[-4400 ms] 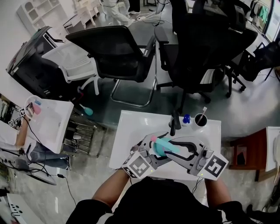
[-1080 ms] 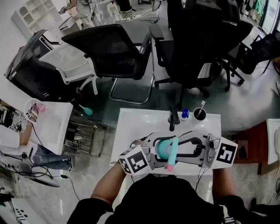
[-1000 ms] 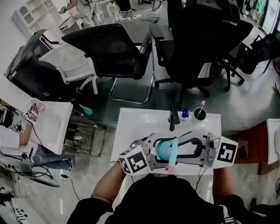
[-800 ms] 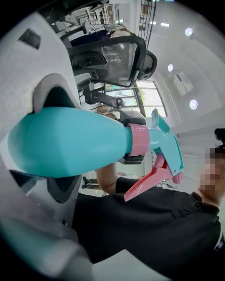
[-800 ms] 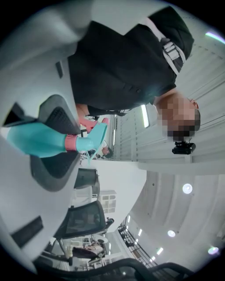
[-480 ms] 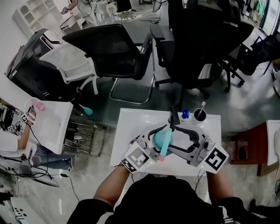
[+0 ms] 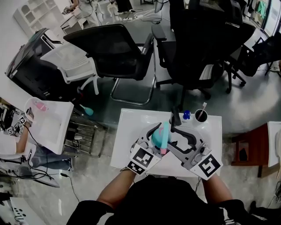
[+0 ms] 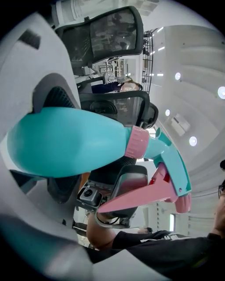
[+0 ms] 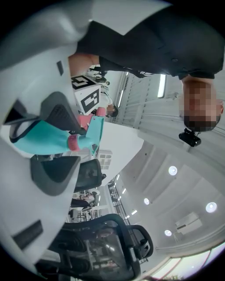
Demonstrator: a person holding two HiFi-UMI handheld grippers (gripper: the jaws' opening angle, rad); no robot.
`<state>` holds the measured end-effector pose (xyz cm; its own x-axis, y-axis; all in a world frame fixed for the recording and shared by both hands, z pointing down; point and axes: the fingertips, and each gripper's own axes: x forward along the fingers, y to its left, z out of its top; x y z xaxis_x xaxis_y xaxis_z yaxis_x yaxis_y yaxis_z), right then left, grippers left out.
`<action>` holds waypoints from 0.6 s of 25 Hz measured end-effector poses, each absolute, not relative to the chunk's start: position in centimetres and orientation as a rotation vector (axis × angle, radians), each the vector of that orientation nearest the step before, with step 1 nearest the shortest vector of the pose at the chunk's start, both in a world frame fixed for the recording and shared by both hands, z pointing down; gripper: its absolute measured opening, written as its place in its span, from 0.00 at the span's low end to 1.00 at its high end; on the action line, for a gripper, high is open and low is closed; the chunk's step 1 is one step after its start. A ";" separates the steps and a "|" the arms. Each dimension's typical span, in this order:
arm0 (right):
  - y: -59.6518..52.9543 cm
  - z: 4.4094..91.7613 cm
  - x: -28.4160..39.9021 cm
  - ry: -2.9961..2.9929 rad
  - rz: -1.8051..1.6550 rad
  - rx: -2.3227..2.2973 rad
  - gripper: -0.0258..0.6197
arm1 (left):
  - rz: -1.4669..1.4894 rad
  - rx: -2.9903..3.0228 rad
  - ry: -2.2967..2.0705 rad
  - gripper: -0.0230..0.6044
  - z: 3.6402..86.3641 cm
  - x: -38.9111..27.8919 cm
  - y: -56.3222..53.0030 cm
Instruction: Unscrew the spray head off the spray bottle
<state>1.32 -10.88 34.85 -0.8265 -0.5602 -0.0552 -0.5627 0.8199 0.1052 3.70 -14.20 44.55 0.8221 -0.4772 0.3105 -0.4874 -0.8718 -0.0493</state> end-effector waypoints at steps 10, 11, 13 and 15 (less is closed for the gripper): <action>-10.7 34.8 0.2 2.947 0.219 -1.026 0.26 | 0.510 2.975 -0.813 0.68 45.0 4.2 -13.3; -10.6 34.8 0.2 2.947 0.224 -1.030 0.26 | 0.514 2.978 -0.813 0.68 44.9 4.1 -13.3; -10.4 34.8 0.3 2.949 0.222 -1.025 0.26 | 0.518 2.979 -0.809 0.68 45.0 4.1 -13.2; -10.3 34.9 0.4 2.952 0.201 -1.012 0.26 | 0.520 2.976 -0.807 0.68 45.2 4.1 -13.2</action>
